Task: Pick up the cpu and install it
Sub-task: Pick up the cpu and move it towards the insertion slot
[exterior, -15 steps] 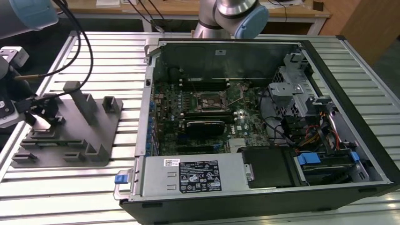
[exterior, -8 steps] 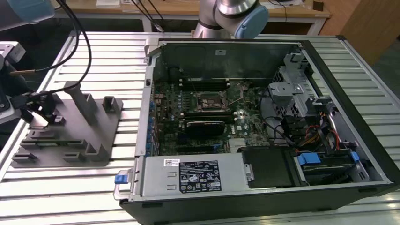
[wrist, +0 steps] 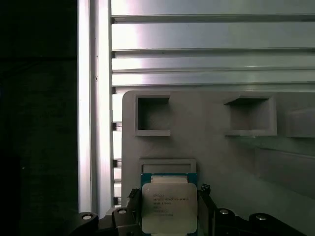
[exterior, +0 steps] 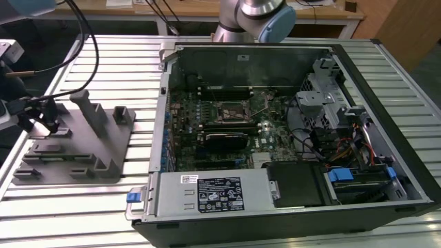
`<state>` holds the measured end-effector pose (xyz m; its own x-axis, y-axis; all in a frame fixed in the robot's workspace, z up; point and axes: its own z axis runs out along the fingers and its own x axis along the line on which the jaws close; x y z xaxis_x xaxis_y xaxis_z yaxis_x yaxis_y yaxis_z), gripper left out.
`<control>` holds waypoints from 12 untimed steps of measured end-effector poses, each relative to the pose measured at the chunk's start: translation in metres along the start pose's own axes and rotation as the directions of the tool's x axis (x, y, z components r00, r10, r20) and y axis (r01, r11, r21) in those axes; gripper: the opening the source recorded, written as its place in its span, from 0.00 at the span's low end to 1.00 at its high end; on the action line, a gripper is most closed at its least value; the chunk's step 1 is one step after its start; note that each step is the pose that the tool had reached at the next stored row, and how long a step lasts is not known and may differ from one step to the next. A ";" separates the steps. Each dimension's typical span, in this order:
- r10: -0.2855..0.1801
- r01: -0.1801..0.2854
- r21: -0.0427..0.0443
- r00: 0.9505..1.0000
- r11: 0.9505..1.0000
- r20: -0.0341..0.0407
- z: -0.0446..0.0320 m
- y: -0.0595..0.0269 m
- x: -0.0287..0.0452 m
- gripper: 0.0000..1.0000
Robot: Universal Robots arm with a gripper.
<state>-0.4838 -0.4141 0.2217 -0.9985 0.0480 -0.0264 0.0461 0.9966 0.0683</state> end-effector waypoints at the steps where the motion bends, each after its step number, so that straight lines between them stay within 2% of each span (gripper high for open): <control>1: 0.000 0.000 0.000 1.000 1.000 0.000 -0.0019 0.0001 -0.0001 0.54; 12: 0.000 0.000 0.000 1.000 1.000 0.000 -0.0204 0.0015 -0.0005 0.54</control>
<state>-0.4838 -0.4140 0.2421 -0.9985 0.0481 -0.0264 0.0462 0.9966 0.0683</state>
